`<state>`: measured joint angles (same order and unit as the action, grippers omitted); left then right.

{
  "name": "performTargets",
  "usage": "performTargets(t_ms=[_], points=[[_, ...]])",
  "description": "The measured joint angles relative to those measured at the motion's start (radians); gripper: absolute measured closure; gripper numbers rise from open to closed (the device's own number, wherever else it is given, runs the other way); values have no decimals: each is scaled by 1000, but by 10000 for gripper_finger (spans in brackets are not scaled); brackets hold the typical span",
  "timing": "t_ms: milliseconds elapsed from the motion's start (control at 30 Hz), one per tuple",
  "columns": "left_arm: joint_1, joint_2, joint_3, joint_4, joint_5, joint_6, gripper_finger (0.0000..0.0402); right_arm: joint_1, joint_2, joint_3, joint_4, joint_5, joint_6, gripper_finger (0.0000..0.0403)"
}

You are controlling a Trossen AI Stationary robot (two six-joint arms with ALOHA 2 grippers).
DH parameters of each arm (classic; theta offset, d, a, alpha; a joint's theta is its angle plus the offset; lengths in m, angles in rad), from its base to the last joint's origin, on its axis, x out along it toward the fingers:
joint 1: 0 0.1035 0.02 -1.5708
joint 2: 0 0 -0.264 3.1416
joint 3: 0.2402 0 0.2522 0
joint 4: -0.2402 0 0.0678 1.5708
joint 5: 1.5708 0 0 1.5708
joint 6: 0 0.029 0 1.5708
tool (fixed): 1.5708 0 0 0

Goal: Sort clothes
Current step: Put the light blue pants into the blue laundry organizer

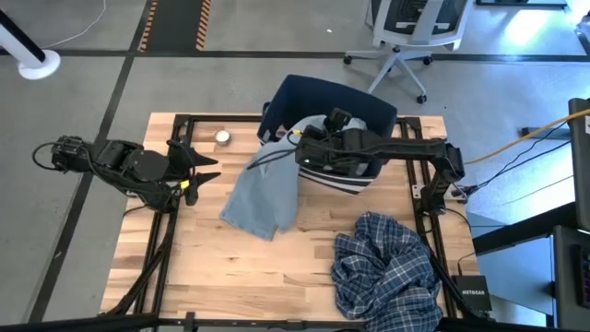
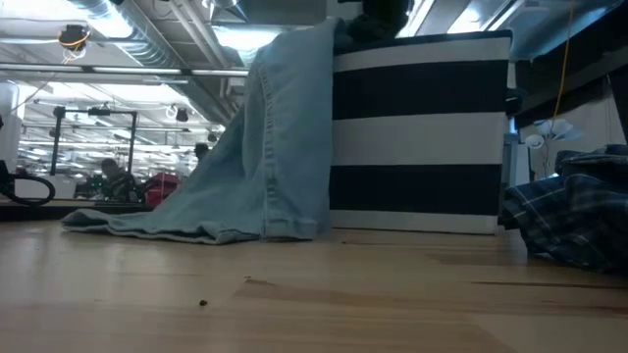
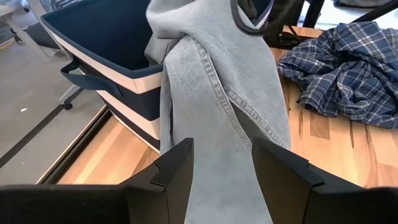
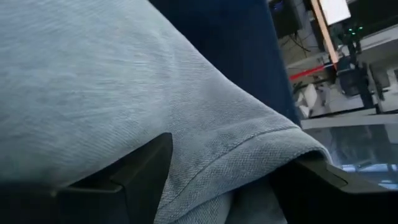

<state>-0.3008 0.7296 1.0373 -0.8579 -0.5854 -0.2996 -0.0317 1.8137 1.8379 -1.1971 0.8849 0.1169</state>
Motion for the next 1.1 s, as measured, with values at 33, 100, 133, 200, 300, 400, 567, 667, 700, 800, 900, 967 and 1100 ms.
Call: performTargets(t_ms=[33,100,133,200,300,400,567,667,700,800,900,967,1100], points=[[0,0,0,0,0,0,244,3,0,-5,0,-4,4,132],[0,0,0,0,0,0,244,7,0,0,-1,10,2,132],[0,0,0,0,0,4,244,16,0,12,-2,16,-7,132],[0,0,0,0,0,13,244,32,-1,46,-1,31,-27,132],[0,0,0,0,0,14,244,72,-3,120,-21,44,-70,132],[0,0,0,0,0,14,244,120,-5,185,-50,43,-95,132],[0,0,0,0,0,8,244,223,-5,245,-61,-35,-114,132],[0,0,0,0,0,1,244,294,-5,248,-62,-83,-99,132],[0,0,0,0,0,-1,244,318,-4,244,-59,-94,-95,132],[0,0,0,0,0,-2,244,390,1,204,-37,-120,-71,132],[0,0,0,0,0,-2,244,449,16,111,29,-125,-51,132],[0,0,0,1,0,-6,244,480,30,36,80,-130,-45,132],[0,0,0,1,0,-7,244,517,66,-106,161,-117,-46,132]])
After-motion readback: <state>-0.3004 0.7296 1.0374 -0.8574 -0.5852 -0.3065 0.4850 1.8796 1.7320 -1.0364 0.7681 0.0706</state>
